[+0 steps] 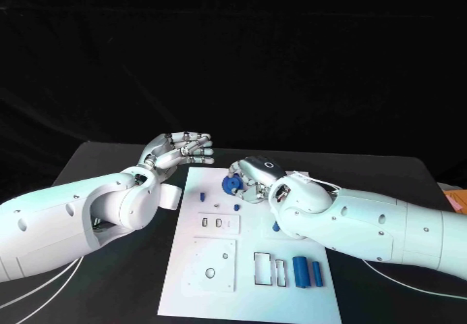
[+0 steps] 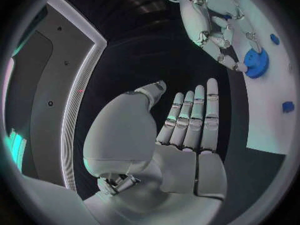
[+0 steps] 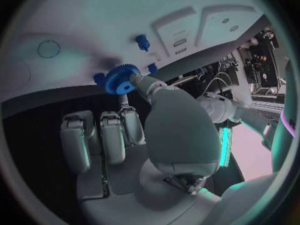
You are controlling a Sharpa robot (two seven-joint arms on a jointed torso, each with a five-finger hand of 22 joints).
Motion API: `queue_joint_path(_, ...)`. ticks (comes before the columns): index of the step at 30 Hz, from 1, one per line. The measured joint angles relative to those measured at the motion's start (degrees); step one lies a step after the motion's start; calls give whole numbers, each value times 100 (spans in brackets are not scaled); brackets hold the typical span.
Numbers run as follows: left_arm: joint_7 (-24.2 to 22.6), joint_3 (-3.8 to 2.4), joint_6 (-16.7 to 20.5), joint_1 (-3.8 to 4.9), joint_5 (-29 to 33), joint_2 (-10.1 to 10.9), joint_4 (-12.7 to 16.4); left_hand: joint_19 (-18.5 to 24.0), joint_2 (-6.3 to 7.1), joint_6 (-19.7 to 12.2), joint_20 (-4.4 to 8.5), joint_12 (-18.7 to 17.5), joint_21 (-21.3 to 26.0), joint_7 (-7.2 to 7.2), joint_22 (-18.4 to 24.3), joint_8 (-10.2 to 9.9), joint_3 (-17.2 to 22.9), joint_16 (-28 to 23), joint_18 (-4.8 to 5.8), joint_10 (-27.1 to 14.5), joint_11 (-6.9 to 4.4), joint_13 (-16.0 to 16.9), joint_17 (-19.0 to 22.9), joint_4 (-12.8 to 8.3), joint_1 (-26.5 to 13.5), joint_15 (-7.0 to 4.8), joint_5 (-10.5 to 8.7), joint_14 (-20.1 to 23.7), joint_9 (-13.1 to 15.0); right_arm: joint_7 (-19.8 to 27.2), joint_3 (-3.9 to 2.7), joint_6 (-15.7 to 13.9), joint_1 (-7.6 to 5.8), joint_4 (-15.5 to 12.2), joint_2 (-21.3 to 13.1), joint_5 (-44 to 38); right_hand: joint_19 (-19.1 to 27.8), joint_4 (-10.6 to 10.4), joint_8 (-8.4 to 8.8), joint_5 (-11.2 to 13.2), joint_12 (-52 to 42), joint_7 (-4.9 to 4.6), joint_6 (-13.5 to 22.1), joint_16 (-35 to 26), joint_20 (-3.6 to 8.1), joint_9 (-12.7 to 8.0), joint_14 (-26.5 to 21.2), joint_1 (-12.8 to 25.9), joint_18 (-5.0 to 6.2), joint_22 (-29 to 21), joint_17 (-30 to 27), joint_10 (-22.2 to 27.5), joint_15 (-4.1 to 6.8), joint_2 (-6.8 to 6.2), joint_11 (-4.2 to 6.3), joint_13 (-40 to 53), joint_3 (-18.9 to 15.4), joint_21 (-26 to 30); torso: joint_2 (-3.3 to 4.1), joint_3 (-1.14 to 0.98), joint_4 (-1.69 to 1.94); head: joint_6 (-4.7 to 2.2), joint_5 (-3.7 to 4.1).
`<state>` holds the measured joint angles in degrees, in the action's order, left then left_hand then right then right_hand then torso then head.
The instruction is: Assemble the parts on the task board
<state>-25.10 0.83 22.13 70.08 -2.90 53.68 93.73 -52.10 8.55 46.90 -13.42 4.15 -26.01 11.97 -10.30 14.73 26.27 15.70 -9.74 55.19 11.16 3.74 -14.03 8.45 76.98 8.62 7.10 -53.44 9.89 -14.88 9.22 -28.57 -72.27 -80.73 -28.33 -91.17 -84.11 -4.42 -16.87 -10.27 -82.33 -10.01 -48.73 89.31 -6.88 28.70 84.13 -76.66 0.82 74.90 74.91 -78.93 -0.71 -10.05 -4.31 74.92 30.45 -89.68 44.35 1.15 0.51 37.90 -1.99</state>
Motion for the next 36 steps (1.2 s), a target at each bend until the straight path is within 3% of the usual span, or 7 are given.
queue_joint_path(14,-1,-1,0,0,1,0,1,0,0,0,0,0,0,0,0,0,0,0,0,0,0,0,1,0,0,0,0,0,0,-47,2,142,26,235,166,-25,0,-18,-67,-27,16,2,1,0,0,1,0,53,-1,4,0,29,0,-34,-15,-1,18,0,-6,-2,-4,11,-19)
queue_joint_path(17,-1,-1,0,0,1,0,0,0,0,0,0,0,0,0,0,0,0,0,0,0,0,0,1,0,0,0,0,0,0,-69,1,192,26,291,207,-42,0,-47,-87,-29,102,55,60,0,0,2,0,147,0,4,0,160,0,-52,-53,-1,47,0,-6,-2,-4,15,-22)
queue_joint_path(20,-1,-1,0,0,1,0,0,0,0,0,0,0,0,0,0,0,0,0,0,0,0,0,2,0,0,0,0,0,0,-87,1,245,29,331,229,-55,0,-65,46,-10,129,-25,211,0,0,28,-2,223,0,4,0,213,-2,-40,-105,-1,65,0,-7,-2,-4,19,-23)
queue_joint_path(24,0,-1,0,0,1,1,0,0,0,0,0,0,0,0,0,0,0,0,0,0,0,0,2,0,0,0,0,0,0,-102,2,304,31,368,253,-62,13,-88,273,86,172,-111,487,0,-50,-81,-13,318,-1,4,4,300,-95,-60,-193,-19,88,0,-7,-2,-4,21,-24)
queue_joint_path(30,2,-1,-1,1,2,0,0,0,0,0,0,0,0,0,0,0,0,0,0,0,0,0,-8,0,0,0,0,0,0,-106,2,354,29,392,268,-52,10,-237,560,99,172,-102,696,0,-94,-173,-11,452,-1,3,4,341,-135,-193,-234,-48,-115,0,-7,-2,-7,23,-22)
queue_joint_path(36,3,0,-1,1,2,-1,-3,0,0,0,0,0,0,0,0,0,0,0,0,0,0,0,-7,0,0,0,0,0,0,-102,1,411,29,374,240,0,11,-587,633,-19,172,-107,614,0,-135,-173,-11,846,0,3,4,361,-176,-101,-254,-63,-460,0,-8,-2,-5,23,-16)
